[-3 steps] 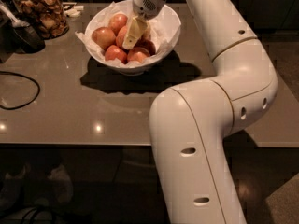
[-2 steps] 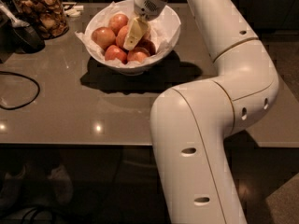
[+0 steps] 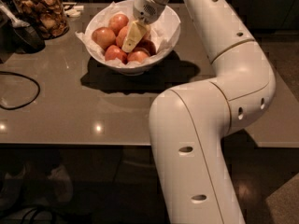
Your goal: Pick apple from white bowl
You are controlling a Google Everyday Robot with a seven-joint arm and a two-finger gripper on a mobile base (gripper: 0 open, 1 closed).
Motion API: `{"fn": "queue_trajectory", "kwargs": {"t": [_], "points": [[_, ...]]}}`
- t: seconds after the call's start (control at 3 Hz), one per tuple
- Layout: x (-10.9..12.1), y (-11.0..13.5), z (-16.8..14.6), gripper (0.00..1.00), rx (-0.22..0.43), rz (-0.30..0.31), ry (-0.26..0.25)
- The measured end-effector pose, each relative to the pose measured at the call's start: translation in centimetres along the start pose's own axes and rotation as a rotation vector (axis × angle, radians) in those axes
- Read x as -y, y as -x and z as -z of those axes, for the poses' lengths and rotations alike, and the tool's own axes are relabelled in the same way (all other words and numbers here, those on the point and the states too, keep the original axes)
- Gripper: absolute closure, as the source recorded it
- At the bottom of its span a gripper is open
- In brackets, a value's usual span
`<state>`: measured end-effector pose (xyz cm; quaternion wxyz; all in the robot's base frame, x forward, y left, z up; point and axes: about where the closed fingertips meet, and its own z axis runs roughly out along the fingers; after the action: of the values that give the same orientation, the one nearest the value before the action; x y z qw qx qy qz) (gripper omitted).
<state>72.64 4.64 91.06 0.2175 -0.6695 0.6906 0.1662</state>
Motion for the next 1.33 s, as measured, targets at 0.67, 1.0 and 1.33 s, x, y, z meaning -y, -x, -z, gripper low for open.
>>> {"fn": "queue_trajectory", "kwargs": {"t": [0.67,1.0,1.33], "points": [[0.0,0.0,-0.02,0.98,0.0,0.0,0.0],[0.0,0.0,-0.01,1.0,0.0,0.0,0.0],[0.05,0.13,0.22,1.0,0.002,0.001,-0.004]]}}
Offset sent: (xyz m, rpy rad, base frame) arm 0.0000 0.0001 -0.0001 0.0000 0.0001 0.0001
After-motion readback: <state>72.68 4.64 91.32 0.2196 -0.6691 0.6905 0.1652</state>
